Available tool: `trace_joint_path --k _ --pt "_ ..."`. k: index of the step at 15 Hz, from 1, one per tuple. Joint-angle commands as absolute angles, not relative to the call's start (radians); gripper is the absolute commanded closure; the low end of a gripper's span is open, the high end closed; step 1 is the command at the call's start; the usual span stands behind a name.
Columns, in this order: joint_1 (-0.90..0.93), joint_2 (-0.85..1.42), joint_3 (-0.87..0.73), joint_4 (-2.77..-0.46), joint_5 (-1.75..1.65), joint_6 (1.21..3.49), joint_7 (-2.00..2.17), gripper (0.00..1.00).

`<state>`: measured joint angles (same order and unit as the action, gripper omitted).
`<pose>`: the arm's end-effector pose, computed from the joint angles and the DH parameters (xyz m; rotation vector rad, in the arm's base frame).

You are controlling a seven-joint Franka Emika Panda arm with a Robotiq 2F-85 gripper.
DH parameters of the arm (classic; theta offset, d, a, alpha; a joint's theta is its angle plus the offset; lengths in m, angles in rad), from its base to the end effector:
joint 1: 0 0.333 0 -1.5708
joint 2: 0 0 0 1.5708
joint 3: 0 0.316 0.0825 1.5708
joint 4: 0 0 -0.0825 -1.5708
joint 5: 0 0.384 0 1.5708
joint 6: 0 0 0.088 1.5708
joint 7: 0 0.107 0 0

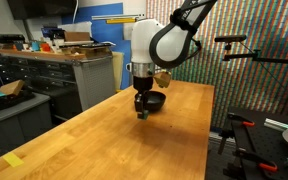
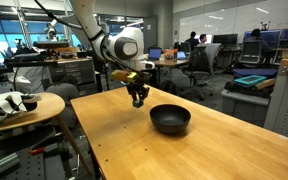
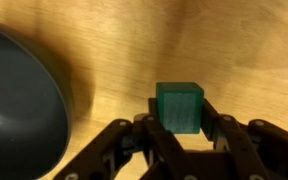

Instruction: Put the green block in the black bowl

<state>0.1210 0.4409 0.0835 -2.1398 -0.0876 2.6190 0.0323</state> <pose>0.5633 0.1191 0.1996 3.1137 0.3732 0.0655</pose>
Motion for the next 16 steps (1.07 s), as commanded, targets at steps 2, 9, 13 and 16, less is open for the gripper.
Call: trace_joint_path --k 2,9,13,16 --pt "0.128 0.374 0.062 -2.096 -0.101 2.543 0.040 0.82" --pt "0.114 0.368 -0.010 -2.032 -0.122 2.529 0.100 0.82" --pt "0.107 0.390 -0.060 -2.006 -0.132 2.535 0.156 0.82" --pt "0.104 0.411 -0.093 -1.988 -0.140 2.535 0.205 0.82"
